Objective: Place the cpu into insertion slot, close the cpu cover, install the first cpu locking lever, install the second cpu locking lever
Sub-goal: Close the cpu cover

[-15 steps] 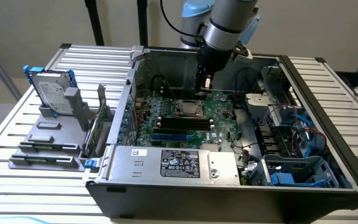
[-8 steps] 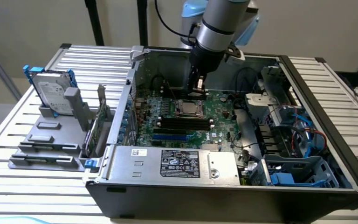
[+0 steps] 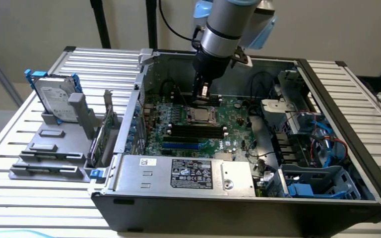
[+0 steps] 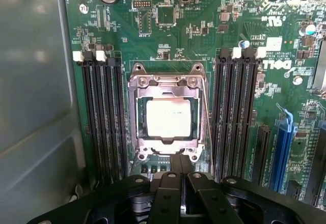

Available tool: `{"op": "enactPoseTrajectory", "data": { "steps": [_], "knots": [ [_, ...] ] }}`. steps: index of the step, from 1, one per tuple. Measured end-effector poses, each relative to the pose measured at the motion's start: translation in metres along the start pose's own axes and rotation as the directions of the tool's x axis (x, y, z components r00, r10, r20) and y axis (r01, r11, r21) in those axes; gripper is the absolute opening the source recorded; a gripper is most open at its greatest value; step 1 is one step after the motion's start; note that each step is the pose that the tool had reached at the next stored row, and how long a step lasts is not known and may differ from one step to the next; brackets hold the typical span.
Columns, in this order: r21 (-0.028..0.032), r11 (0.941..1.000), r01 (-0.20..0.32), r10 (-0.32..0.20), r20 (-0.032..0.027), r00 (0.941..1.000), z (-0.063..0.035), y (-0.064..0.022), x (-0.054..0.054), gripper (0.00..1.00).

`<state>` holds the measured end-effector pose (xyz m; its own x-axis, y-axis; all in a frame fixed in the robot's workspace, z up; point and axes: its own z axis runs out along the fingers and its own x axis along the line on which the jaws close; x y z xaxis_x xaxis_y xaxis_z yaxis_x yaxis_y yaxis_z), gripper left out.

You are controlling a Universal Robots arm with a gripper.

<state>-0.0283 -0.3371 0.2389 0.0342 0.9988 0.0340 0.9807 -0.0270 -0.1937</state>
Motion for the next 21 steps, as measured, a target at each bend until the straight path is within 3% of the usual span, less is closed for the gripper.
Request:
{"op": "enactPoseTrajectory", "data": {
  "steps": [10, 14, 21],
  "knots": [
    [0.0002, 1.0, 0.002, -0.002, -0.0048, 1.0, 0.0158, -0.0054, -0.001, 0.11],
    [0.0005, 1.0, 0.004, -0.004, -0.0133, 0.9999, 0.022, -0.0052, -0.002, 0.11],
    [0.0004, 1.0, 0.008, -0.008, -0.0342, 0.9994, 0.0319, -0.0033, -0.002, 0.11]
  ]
}}
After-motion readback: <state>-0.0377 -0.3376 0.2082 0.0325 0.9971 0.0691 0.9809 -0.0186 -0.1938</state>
